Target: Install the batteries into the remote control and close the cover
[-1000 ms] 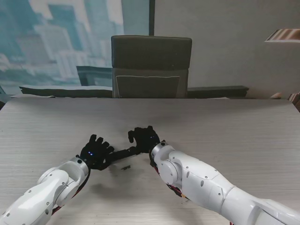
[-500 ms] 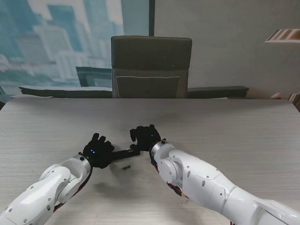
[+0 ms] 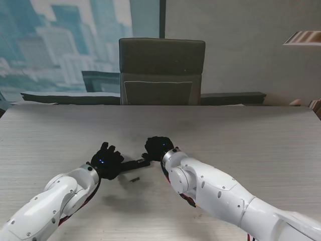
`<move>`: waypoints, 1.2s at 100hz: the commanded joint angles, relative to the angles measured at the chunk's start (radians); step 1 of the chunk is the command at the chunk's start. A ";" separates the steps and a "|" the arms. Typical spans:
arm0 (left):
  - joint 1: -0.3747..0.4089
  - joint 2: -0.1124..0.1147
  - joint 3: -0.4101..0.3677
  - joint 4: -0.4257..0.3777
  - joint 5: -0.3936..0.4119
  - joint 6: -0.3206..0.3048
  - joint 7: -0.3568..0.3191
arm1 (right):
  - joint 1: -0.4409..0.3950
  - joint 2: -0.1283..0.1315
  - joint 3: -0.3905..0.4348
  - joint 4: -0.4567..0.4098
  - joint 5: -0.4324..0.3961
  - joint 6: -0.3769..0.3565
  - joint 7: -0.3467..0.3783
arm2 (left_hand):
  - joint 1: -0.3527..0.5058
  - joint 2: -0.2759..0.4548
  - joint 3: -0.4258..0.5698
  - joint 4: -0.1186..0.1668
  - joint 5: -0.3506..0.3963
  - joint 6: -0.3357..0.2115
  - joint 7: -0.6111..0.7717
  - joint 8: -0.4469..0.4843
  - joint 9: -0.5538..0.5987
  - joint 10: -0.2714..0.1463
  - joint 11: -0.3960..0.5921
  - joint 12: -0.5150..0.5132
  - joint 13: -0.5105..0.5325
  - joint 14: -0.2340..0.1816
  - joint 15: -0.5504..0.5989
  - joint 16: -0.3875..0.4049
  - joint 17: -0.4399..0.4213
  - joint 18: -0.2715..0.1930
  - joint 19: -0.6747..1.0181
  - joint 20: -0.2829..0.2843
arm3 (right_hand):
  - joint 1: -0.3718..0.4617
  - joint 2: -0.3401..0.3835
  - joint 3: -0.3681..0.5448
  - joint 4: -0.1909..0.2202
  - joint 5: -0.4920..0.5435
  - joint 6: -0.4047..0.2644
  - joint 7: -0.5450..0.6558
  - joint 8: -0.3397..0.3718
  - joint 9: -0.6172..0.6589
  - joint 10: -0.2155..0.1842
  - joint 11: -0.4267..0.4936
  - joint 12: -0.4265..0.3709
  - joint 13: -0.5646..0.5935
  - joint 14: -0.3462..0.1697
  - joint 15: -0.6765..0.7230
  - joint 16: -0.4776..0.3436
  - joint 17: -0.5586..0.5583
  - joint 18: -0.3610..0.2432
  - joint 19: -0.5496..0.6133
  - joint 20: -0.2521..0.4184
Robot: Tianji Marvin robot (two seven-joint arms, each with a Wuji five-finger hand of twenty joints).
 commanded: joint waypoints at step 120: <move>0.014 0.001 0.025 0.029 -0.002 -0.002 -0.029 | 0.071 -0.058 -0.082 0.084 0.079 0.086 0.089 | 0.097 0.007 -0.058 -0.029 0.134 -0.254 0.160 0.024 0.007 -0.012 0.018 0.011 0.010 0.013 0.012 -0.009 -0.008 0.012 0.010 -0.006 | -0.043 0.060 0.004 0.061 0.055 0.025 -0.057 0.149 0.105 0.034 0.035 0.044 0.147 -0.003 0.098 -0.073 0.154 0.038 0.154 0.024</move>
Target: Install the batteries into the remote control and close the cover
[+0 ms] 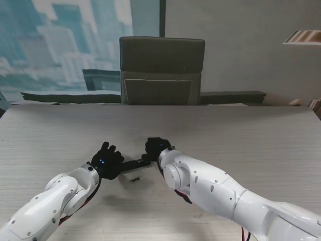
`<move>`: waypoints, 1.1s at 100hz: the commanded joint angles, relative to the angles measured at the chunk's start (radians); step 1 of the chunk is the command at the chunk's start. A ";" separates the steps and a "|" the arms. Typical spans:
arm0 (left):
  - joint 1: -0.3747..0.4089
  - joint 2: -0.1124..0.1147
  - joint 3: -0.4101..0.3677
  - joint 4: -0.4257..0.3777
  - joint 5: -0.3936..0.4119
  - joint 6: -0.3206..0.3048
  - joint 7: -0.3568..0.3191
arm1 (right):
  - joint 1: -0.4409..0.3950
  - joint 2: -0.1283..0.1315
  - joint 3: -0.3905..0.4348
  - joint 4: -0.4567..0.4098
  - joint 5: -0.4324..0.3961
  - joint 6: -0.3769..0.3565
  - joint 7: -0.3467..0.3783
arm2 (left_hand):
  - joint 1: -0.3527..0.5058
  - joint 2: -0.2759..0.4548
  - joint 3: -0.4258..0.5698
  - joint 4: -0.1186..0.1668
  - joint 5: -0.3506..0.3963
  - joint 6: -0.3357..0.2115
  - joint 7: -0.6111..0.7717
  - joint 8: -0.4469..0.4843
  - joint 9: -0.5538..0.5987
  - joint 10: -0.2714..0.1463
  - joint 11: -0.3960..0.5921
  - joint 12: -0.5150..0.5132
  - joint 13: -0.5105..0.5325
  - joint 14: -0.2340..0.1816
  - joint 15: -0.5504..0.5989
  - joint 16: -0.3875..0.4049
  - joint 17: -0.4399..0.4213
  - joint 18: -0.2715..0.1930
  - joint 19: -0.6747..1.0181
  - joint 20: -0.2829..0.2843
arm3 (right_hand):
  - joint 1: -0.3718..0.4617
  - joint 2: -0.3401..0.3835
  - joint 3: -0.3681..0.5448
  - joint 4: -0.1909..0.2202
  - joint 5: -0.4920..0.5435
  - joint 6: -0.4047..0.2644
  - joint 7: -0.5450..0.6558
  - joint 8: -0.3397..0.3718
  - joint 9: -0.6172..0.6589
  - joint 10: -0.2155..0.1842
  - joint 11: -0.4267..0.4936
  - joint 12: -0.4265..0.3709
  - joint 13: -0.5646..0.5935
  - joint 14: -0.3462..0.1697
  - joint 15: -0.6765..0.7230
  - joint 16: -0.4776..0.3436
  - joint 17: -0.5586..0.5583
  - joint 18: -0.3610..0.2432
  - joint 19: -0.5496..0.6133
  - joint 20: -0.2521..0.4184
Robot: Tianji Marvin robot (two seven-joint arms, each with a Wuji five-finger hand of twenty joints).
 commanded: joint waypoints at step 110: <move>0.014 0.000 0.023 0.027 -0.001 -0.012 -0.037 | 0.015 -0.051 -0.043 0.056 0.052 -0.026 0.022 | 0.097 0.013 -0.059 -0.017 0.119 -0.254 0.157 0.033 0.006 -0.013 0.016 0.011 0.008 0.013 0.012 -0.010 -0.009 0.011 0.012 -0.007 | 0.172 -0.199 0.169 -0.034 -0.032 0.115 0.224 -0.110 0.122 -0.008 0.087 0.012 0.051 -0.055 0.137 0.061 0.174 0.040 0.124 -0.058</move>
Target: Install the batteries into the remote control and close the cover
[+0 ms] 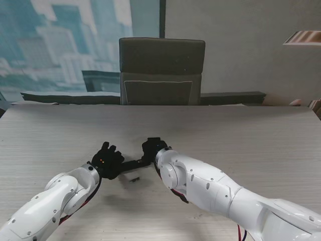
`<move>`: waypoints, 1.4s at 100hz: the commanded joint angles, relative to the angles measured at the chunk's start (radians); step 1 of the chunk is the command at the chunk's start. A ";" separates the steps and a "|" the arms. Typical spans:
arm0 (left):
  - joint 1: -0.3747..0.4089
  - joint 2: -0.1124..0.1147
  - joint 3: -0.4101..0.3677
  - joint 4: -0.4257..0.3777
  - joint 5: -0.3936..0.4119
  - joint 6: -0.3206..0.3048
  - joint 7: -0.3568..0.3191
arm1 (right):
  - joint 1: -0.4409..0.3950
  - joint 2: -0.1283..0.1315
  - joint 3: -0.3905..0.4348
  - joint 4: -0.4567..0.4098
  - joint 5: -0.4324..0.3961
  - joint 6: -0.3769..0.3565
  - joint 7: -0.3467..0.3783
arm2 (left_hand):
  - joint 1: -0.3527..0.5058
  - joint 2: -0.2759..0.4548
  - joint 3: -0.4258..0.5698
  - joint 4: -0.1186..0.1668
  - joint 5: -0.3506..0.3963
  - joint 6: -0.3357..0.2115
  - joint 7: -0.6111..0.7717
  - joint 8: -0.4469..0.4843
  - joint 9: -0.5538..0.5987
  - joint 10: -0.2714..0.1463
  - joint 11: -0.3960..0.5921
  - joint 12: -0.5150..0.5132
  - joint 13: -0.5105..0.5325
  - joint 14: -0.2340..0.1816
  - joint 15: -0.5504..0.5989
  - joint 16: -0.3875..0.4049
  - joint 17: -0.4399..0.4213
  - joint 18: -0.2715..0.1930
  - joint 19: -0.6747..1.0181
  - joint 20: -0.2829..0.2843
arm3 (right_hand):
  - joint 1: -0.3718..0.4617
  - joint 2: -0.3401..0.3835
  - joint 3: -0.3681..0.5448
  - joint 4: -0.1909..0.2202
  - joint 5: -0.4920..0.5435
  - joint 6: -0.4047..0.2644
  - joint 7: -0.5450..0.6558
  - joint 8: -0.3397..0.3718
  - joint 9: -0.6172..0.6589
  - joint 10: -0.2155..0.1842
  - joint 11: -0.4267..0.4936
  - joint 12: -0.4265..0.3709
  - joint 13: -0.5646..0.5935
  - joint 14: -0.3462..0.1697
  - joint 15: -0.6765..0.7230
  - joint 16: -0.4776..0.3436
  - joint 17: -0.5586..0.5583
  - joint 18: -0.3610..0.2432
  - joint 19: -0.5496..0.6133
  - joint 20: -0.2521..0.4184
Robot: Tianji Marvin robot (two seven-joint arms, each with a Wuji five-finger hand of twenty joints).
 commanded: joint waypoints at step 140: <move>0.028 -0.001 0.010 0.022 0.013 -0.005 -0.036 | -0.224 0.142 0.160 -0.292 -0.209 -0.212 -0.093 | 0.098 0.013 -0.050 -0.018 0.114 -0.254 0.159 0.033 0.007 -0.011 0.017 0.011 0.006 0.014 0.012 -0.011 -0.009 0.011 0.013 -0.008 | -0.070 -0.105 -0.056 -0.003 -0.280 -0.123 -0.208 -0.111 -0.314 0.034 -0.101 -0.087 -0.269 -0.030 -0.333 -0.043 -0.430 -0.083 -0.216 -0.080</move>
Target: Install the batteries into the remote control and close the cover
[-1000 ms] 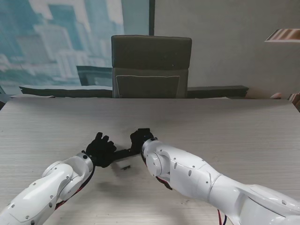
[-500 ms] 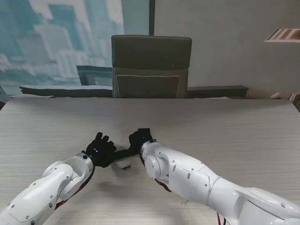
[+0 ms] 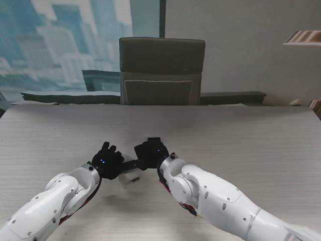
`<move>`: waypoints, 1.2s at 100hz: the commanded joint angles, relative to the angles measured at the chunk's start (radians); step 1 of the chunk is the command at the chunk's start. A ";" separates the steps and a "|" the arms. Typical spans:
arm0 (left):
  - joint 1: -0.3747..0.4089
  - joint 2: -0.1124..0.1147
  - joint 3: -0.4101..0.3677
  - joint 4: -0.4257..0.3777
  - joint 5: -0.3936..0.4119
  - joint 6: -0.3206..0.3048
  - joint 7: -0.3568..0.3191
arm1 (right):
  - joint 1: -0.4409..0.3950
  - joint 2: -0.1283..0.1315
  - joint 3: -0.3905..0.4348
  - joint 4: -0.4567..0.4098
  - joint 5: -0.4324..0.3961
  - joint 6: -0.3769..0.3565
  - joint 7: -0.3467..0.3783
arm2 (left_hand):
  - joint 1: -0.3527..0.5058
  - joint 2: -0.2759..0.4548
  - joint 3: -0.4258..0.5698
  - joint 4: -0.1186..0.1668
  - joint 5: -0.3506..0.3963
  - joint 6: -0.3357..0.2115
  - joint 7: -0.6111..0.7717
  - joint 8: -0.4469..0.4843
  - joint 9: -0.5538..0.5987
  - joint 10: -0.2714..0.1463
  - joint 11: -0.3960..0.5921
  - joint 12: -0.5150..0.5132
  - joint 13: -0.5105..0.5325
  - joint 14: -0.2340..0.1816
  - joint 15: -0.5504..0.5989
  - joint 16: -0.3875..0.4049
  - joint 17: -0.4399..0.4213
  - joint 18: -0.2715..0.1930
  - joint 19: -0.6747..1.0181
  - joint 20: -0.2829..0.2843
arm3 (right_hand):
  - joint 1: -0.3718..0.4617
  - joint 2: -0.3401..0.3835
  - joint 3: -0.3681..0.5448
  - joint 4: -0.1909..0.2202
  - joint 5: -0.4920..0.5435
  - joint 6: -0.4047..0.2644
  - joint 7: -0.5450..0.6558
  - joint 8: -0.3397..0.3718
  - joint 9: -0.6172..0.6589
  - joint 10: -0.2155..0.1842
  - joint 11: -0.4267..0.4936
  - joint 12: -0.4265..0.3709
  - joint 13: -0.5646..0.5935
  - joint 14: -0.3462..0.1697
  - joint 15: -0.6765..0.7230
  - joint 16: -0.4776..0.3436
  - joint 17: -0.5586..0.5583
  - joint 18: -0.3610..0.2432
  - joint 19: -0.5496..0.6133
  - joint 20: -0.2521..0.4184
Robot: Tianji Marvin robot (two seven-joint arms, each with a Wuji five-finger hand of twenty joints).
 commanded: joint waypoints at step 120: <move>0.019 0.002 0.016 0.022 -0.004 -0.012 -0.062 | 0.031 -0.008 -0.193 0.067 -0.126 -0.003 -0.043 | 0.097 -0.005 -0.038 -0.013 0.101 -0.267 0.156 0.035 0.007 -0.011 0.015 0.010 0.007 0.014 0.011 -0.011 -0.007 0.009 0.014 -0.009 | 0.153 -0.227 0.091 -0.118 -0.084 -0.129 0.085 -0.112 -0.203 -0.018 0.217 0.115 -0.134 -0.138 0.222 0.185 0.028 -0.206 0.230 0.151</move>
